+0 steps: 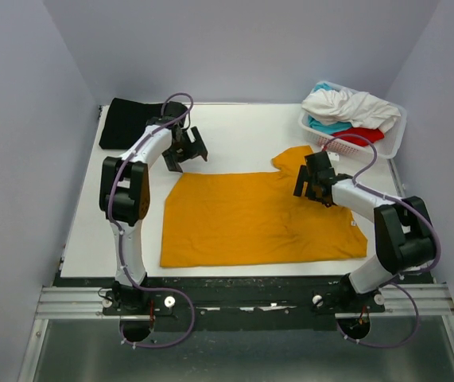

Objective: Fold and stack the t-shirts
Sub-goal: Grab the side of the flattened tshirt furthest away from the robot with both arms

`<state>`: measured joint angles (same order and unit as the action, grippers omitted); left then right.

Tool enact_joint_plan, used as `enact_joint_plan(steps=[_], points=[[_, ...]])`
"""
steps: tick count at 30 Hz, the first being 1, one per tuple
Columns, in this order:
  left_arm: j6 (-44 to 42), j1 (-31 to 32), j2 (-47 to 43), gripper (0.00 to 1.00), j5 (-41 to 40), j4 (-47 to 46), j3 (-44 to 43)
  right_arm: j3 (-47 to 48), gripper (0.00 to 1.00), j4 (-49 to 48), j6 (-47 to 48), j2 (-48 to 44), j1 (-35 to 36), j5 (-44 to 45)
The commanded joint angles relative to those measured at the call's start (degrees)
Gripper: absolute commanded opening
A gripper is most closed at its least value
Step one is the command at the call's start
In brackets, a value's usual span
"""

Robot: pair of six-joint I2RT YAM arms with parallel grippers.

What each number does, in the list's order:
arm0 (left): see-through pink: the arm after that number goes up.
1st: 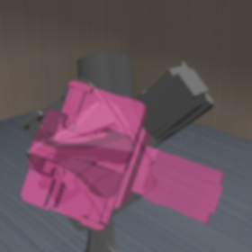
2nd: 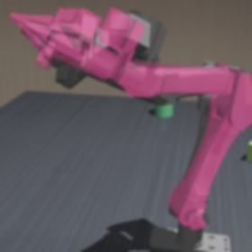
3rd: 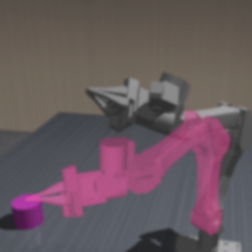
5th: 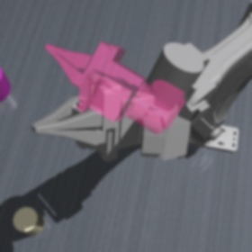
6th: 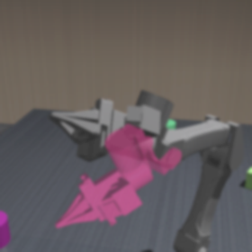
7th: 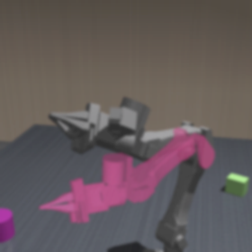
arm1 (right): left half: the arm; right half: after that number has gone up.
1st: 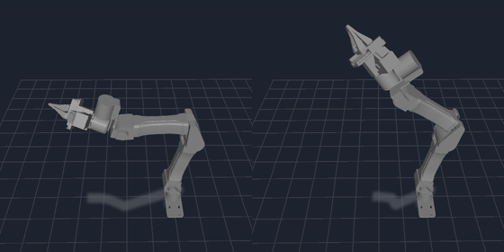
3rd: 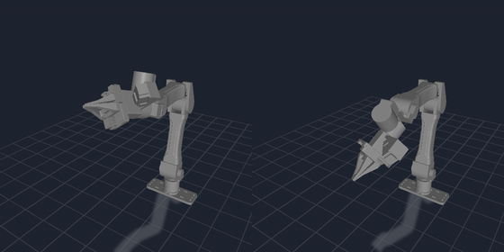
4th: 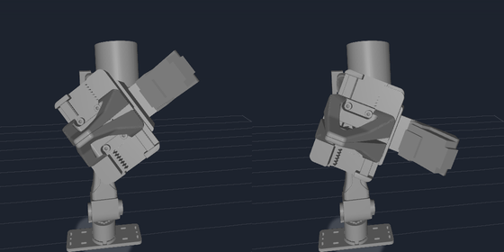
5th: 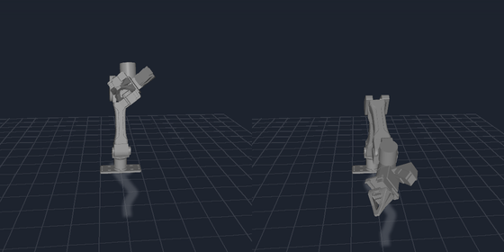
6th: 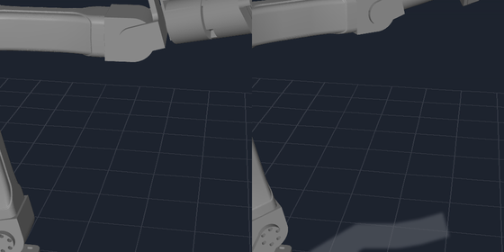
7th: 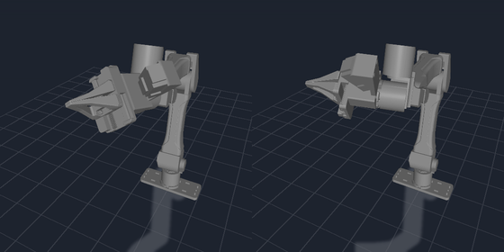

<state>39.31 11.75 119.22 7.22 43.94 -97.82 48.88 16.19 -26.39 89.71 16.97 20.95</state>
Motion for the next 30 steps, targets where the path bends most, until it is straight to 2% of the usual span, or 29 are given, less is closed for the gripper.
enact_joint_plan(steps=[1, 13, 20, 24, 27, 30], points=[[1.03, 0.62, 2.43, 0.96, -0.8, 2.42, -3.01, 1.42, 1.0, 0.78, 1.05, 2.8, -1.64, 2.78], [5.66, 0.98, 4.46, 0.95, -1.97, 2.86, -2.23, 2.82, 1.0, -0.34, 3.6, 4.81, -3.6, 5.5], [5.12, 2.58, 4.31, 0.86, -3.47, 5.21, -1.07, 2.89, 1.0, -0.28, 3.6, 4.68, -4.56, 6.0], [5.95, 4.39, 4.61, 0.86, -6.75, 9.96, -1.26, 2.76, 1.0, -0.06, 3.22, 3.92, -4.66, 5.86], [6.38, 4.77, 4.5, 0.82, -5.24, 8.55, 2.41, 2.34, 1.0, 0.08, 3.1, 2.44, -4.68, 6.12], [6.75, 5.37, 4.7, 0.71, -6.16, 9.09, 1.91, 2.1, 1.0, -0.1, 3.15, 1.53, -4.68, 5.91]])
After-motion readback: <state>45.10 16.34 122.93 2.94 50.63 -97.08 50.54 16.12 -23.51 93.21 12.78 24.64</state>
